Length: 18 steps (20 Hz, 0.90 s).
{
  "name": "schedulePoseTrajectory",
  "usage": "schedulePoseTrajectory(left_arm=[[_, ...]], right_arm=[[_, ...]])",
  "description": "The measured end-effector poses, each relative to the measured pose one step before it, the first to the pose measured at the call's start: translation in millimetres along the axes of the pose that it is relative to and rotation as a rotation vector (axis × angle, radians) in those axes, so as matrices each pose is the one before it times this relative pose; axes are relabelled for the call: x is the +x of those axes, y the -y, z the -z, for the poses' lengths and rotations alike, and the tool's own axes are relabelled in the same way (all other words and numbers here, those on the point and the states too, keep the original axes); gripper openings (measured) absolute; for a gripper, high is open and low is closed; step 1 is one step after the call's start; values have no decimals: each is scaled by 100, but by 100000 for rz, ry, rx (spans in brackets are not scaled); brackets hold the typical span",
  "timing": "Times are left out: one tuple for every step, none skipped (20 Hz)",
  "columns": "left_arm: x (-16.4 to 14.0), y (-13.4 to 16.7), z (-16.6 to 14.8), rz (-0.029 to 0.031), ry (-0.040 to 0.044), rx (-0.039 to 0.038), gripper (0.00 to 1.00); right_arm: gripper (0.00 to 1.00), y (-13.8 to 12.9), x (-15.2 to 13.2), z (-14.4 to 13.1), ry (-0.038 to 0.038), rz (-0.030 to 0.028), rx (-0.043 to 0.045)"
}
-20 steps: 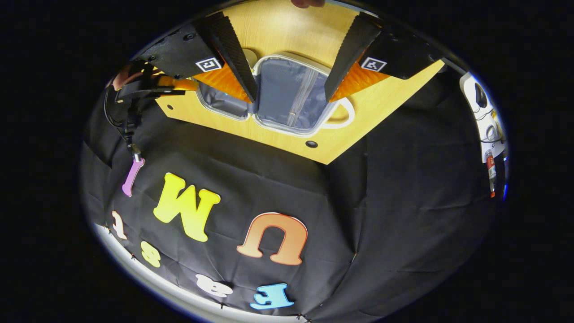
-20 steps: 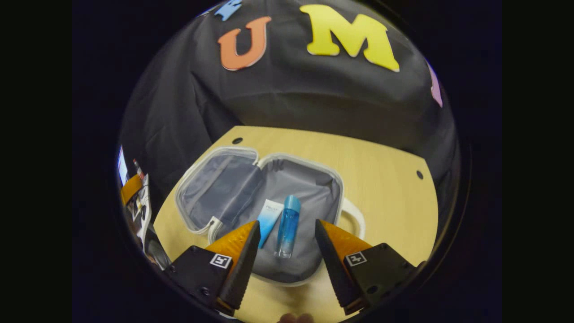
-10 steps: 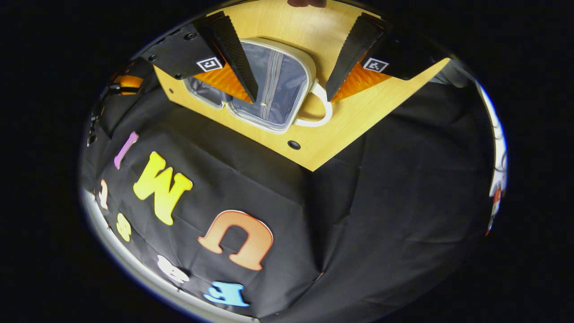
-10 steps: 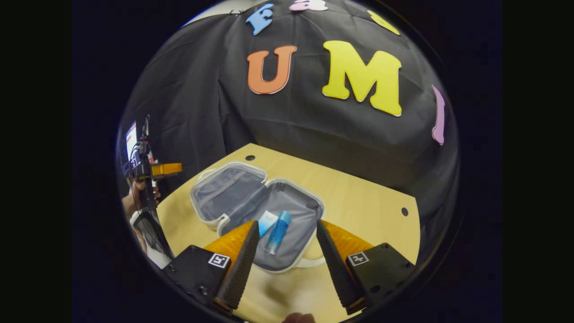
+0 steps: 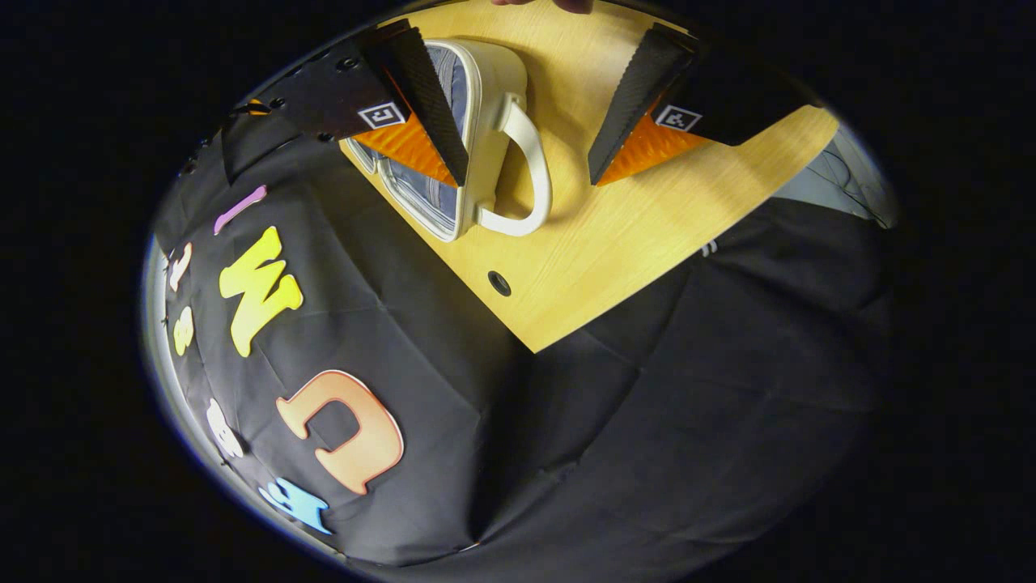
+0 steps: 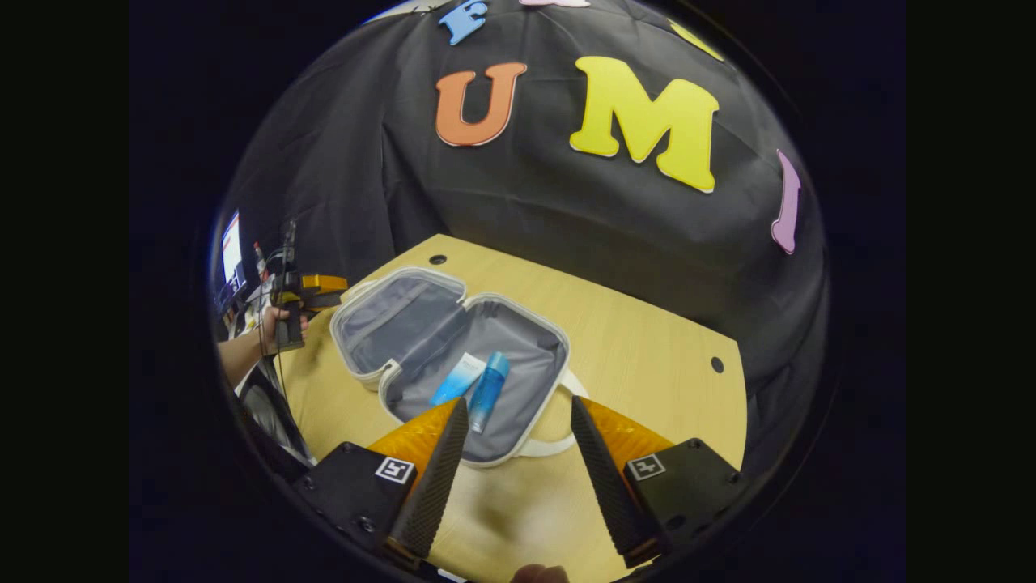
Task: First open the suitcase, pack the skin care products into it, and then close the suitcase.
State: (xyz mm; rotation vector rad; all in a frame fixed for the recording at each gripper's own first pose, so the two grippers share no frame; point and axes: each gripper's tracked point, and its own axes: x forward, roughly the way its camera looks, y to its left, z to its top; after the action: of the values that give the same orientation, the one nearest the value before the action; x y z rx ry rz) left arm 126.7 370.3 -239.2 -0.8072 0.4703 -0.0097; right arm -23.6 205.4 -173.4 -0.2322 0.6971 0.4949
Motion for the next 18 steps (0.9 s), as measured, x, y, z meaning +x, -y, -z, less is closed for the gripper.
schedulePoseTrajectory(left_arm=[[697, -180, 317, 138, -1801, -863, 94], [611, -291, 81, -533, -939, -539, 100], [646, -544, 0, -1474, -653, -159, 90], [585, -427, -24, -1539, -532, -132, 87], [77, 70, 36, 188, -1469, -1221, 80], [-113, 236, 243, 935, -1176, -1188, 75], [-97, -118, 460, -319, -697, -183, 68], [233, -352, 342, -1137, -888, 139, 64], [318, -225, 221, -290, -803, -778, 56], [212, -86, 110, -806, -775, -1026, 52], [373, 22, -158, -224, -34, -1774, 42], [132, 391, 112, 1019, -320, -2812, 40], [-111, 193, -360, 373, 799, -2798, 27], [-120, 339, -374, 122, 1172, -1984, 18], [96, 619, -225, 165, 856, -495, 15], [-280, 401, 21, -1239, 387, 2182, 13], [-350, 262, -84, -1205, 364, 3534, 11], [-518, 740, -312, -957, 721, 3830, 9]], right_arm=[[77, -261, 121, 271, -822, -540, 672], [77, -84, 86, 229, -805, -277, 1293], [75, -72, 322, 145, -735, -328, 1949], [77, -37, 113, 65, -291, -18, 1499], [77, 84, 174, -52, 77, 147, 661], [75, 91, 159, -37, -99, 574, -218], [77, -45, 61, 31, 150, -122, 314], [77, -22, -25, -18, 260, -87, 393], [75, 138, -28, 18, 238, 200, 156], [77, 161, -147, 6, 271, 114, 64], [75, 232, -56, 85, 160, 324, 56], [77, 244, -150, 88, 42, 202, 300], [77, 371, -88, 89, 298, 332, 1004], [77, 407, -161, -50, 445, 422, 1490], [77, 404, -71, 71, 345, 514, 1572], [79, 379, -210, 74, 420, 439, 1488], [75, 354, -81, 44, 585, 108, 1654], [75, 190, -242, -84, 1055, -198, 1687]])
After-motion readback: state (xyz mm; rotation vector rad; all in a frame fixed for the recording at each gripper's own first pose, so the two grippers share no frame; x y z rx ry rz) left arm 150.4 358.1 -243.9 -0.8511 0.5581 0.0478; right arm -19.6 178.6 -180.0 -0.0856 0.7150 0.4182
